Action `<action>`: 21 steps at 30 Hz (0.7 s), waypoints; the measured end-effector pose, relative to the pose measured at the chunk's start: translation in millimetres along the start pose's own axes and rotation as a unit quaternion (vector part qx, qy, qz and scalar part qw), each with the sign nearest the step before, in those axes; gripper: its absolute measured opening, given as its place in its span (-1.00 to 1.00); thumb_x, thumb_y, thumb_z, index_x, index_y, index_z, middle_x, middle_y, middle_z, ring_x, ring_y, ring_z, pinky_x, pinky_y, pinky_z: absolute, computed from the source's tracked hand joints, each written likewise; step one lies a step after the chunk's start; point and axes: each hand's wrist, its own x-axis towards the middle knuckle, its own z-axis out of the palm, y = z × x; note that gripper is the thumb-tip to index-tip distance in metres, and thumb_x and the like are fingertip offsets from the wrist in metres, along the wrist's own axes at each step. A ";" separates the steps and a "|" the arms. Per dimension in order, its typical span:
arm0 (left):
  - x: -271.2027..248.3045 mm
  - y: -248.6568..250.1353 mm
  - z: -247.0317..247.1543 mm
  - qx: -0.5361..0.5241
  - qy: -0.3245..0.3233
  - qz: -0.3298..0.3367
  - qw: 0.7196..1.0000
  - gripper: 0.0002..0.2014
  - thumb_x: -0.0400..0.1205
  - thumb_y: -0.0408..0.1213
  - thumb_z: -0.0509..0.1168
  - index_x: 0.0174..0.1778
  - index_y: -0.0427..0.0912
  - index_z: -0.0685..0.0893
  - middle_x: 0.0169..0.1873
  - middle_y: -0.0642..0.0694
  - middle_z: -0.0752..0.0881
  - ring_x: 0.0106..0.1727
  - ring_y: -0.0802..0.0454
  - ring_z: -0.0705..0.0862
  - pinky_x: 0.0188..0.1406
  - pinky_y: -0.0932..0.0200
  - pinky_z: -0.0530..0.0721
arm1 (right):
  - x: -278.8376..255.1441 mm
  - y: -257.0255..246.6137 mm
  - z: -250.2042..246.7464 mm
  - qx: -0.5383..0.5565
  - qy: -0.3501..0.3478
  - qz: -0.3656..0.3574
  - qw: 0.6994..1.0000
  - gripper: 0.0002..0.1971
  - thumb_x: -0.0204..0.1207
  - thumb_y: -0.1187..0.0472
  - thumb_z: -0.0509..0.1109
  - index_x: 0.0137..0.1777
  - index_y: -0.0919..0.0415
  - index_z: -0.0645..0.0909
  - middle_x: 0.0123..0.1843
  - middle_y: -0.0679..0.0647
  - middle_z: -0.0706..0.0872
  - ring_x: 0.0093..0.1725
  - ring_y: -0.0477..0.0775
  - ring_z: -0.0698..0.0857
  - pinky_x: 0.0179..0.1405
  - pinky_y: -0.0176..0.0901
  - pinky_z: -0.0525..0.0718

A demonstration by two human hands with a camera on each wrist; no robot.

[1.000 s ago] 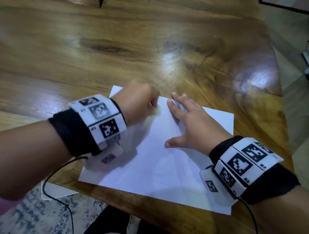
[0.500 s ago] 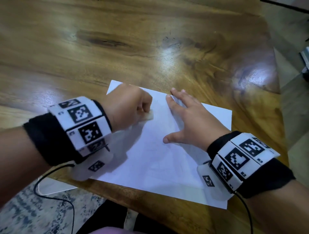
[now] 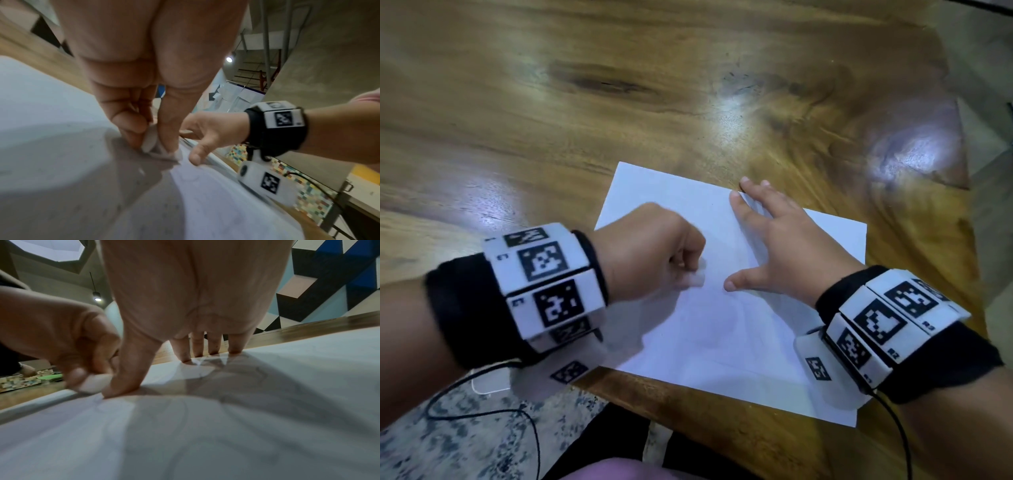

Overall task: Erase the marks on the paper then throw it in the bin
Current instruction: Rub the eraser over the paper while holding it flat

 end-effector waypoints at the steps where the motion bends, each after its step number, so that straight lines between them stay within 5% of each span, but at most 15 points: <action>1: -2.4 -1.1 1.0 0.003 -0.020 -0.002 1.000 -0.90 0.37 -0.20 0.48 -0.33 -0.13 0.73 -0.55 0.12 0.56 -0.50 0.33 0.46 -0.43 0.62 0.40 | 0.0 0.0 0.2 0.001 0.000 -0.001 1.000 0.15 0.25 -0.22 0.52 0.66 0.05 -0.16 0.68 -0.08 -0.29 0.65 -0.06 -0.28 0.62 -0.16 -0.21; 4: 14.3 -4.5 -10.3 -0.002 0.022 -0.034 0.999 -0.91 0.35 -0.30 0.45 -0.25 -0.13 0.75 -0.39 -0.06 0.77 -0.46 0.21 0.53 -0.38 0.43 0.45 | 0.5 0.8 1.1 0.000 0.001 -0.002 1.000 0.17 0.22 -0.22 0.54 0.66 0.04 -0.17 0.68 -0.08 -0.29 0.65 -0.06 -0.30 0.62 -0.16 -0.22; 6: 26.2 -4.7 -16.4 -0.001 0.088 -0.067 0.994 -0.91 0.38 -0.30 0.43 -0.23 -0.17 0.73 -0.41 -0.07 0.74 -0.38 0.03 0.56 -0.23 0.20 0.51 | 0.3 1.2 1.5 0.000 0.002 -0.004 1.000 0.19 0.20 -0.22 0.56 0.66 0.04 -0.16 0.68 -0.09 -0.28 0.65 -0.06 -0.29 0.63 -0.14 -0.21; 9: 16.5 -4.7 -10.6 0.010 0.096 -0.053 0.994 -0.94 0.39 -0.26 0.44 -0.32 -0.15 0.70 -0.52 0.02 0.57 -0.36 -0.03 0.56 -0.33 0.25 0.49 | -0.1 1.3 0.9 0.003 0.002 -0.007 1.000 0.20 0.18 -0.22 0.57 0.66 0.04 -0.15 0.68 -0.09 -0.28 0.65 -0.07 -0.29 0.64 -0.11 -0.19; 13: -6.7 -6.9 -2.6 0.017 -0.042 -0.045 0.998 -0.89 0.37 -0.19 0.48 -0.36 -0.10 0.69 -0.53 0.08 0.61 -0.46 0.23 0.52 -0.49 0.53 0.36 | -0.7 1.7 0.7 0.009 0.002 -0.006 1.000 0.20 0.19 -0.20 0.57 0.66 0.04 -0.16 0.68 -0.10 -0.28 0.64 -0.08 -0.29 0.64 -0.12 -0.19; 17: 27.7 -12.6 -22.1 -0.007 0.071 -0.078 0.994 -0.88 0.37 -0.34 0.44 -0.22 -0.09 0.72 -0.46 0.00 0.72 -0.40 0.07 0.58 -0.47 0.31 0.38 | -0.6 1.6 2.3 0.007 0.005 -0.009 1.000 0.19 0.19 -0.20 0.57 0.66 0.04 -0.14 0.69 -0.08 -0.25 0.65 -0.07 -0.28 0.64 -0.11 -0.19; 21: 50.7 -5.2 -21.9 -0.050 0.090 -0.082 0.991 -0.85 0.40 -0.24 0.45 -0.13 -0.07 0.72 -0.52 0.11 0.60 -0.47 0.24 0.47 -0.46 0.36 0.34 | 0.1 1.4 2.2 0.005 0.006 -0.007 1.000 0.20 0.17 -0.21 0.58 0.66 0.04 -0.13 0.69 -0.09 -0.25 0.65 -0.07 -0.27 0.64 -0.11 -0.17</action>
